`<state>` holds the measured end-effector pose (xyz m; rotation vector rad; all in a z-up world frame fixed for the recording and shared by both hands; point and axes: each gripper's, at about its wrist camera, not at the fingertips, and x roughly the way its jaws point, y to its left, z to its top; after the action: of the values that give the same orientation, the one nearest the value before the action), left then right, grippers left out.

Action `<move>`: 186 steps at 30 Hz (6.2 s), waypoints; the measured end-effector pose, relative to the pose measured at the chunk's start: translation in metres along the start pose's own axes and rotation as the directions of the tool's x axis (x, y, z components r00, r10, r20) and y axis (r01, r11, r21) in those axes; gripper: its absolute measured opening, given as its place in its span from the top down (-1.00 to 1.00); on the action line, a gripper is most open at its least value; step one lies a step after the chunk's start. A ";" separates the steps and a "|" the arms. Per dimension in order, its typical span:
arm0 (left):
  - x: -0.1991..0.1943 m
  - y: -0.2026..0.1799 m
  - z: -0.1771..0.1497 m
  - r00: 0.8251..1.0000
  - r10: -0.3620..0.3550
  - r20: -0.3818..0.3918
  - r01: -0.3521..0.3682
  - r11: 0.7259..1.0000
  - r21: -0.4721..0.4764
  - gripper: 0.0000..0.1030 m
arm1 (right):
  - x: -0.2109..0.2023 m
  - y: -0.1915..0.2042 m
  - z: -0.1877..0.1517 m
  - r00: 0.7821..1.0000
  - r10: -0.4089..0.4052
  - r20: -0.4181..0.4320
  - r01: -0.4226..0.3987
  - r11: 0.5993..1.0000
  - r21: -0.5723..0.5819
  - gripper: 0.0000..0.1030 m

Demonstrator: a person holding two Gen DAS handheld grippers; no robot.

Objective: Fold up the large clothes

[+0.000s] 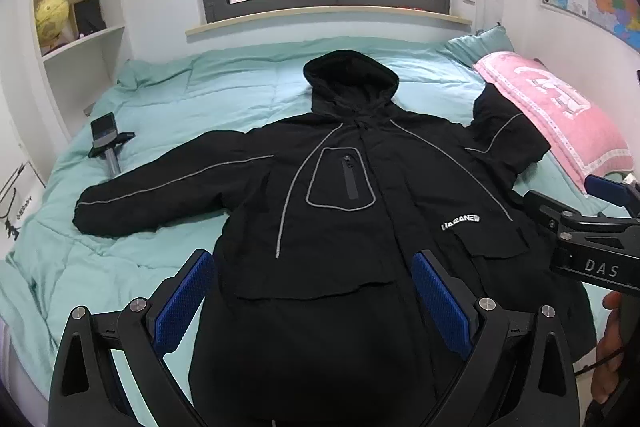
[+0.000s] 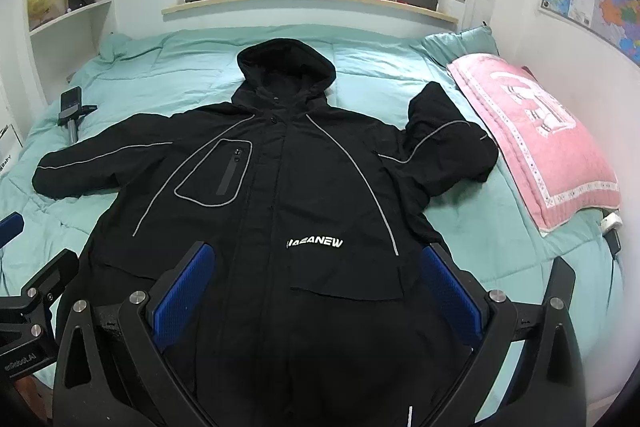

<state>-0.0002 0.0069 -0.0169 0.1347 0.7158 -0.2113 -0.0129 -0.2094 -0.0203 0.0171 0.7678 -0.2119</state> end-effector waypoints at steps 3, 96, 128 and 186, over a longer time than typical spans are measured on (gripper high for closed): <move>0.001 -0.003 -0.004 1.000 -0.026 -0.015 0.026 1.000 -0.008 -0.92 | -0.001 0.001 -0.002 1.000 -0.001 0.000 0.001 1.000 0.001 -1.00; 0.017 0.177 -0.038 0.984 0.180 0.000 -0.168 0.917 -0.361 -0.92 | -0.009 0.086 0.049 0.981 0.065 0.183 -0.035 0.985 -0.166 -1.00; 0.171 0.361 0.044 0.968 0.117 0.221 0.006 0.874 -0.486 0.73 | 0.255 0.112 -0.015 0.971 0.220 -0.098 -0.232 0.964 -0.133 -1.00; 0.348 0.000 0.076 0.896 -0.220 -0.385 0.250 0.968 0.029 -0.10 | 0.344 -0.084 0.077 0.953 0.148 -0.264 -0.119 0.985 0.123 0.22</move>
<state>0.3038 -0.0582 -0.1908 0.1654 1.1132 -0.4545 0.2641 -0.3617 -0.1971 0.2015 1.0253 -0.1220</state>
